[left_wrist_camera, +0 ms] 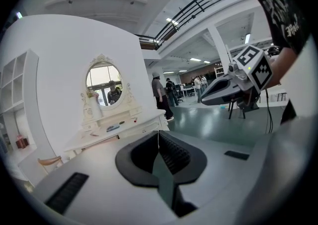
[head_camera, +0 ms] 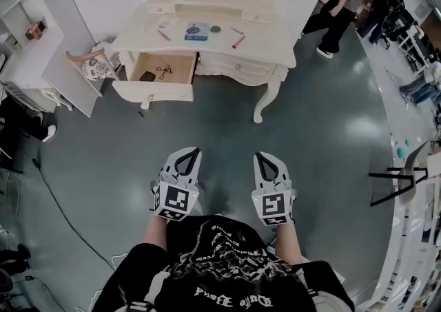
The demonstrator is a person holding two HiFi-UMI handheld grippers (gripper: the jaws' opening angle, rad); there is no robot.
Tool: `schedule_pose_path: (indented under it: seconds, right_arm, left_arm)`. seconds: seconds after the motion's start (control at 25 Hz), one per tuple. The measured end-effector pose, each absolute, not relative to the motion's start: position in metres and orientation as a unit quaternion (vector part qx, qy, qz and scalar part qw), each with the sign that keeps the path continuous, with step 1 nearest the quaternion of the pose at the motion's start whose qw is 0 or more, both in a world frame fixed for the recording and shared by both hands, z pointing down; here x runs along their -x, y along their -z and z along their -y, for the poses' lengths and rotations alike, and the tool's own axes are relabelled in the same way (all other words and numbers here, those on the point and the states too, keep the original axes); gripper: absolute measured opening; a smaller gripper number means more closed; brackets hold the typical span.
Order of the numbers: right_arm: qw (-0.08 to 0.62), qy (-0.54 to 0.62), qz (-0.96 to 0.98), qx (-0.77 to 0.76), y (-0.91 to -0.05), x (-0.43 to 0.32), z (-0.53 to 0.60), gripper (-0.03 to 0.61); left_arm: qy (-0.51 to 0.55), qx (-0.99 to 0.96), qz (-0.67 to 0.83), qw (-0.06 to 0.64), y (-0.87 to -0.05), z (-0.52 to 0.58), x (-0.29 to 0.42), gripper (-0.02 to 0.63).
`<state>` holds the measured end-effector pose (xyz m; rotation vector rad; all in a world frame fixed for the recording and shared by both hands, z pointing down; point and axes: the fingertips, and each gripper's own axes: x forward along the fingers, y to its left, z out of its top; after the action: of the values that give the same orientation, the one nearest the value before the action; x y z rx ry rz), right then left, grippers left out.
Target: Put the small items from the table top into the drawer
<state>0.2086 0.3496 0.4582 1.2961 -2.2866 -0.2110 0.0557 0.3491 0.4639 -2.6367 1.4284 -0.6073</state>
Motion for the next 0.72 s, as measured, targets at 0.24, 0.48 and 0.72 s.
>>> schedule_pose_path:
  seconds: [0.24,0.48,0.72]
  right_arm:
    - [0.253,0.064,0.835,-0.484,-0.457,-0.197,-0.296,0.012]
    - [0.26,0.056,0.825,-0.499,-0.459,-0.178,-0.25,0.012]
    - [0.259,0.049,0.81,-0.525,-0.461,-0.158,-0.209,0.012]
  left_arm:
    - [0.193,0.87,-0.451,0.044,-0.456,-0.287,-0.047,0.015]
    - [0.195,0.88,-0.431,0.049,-0.455,-0.233,-0.03,0.015]
    - [0.194,0.891,-0.406,0.058,-0.457,-0.181,-0.011,0.015]
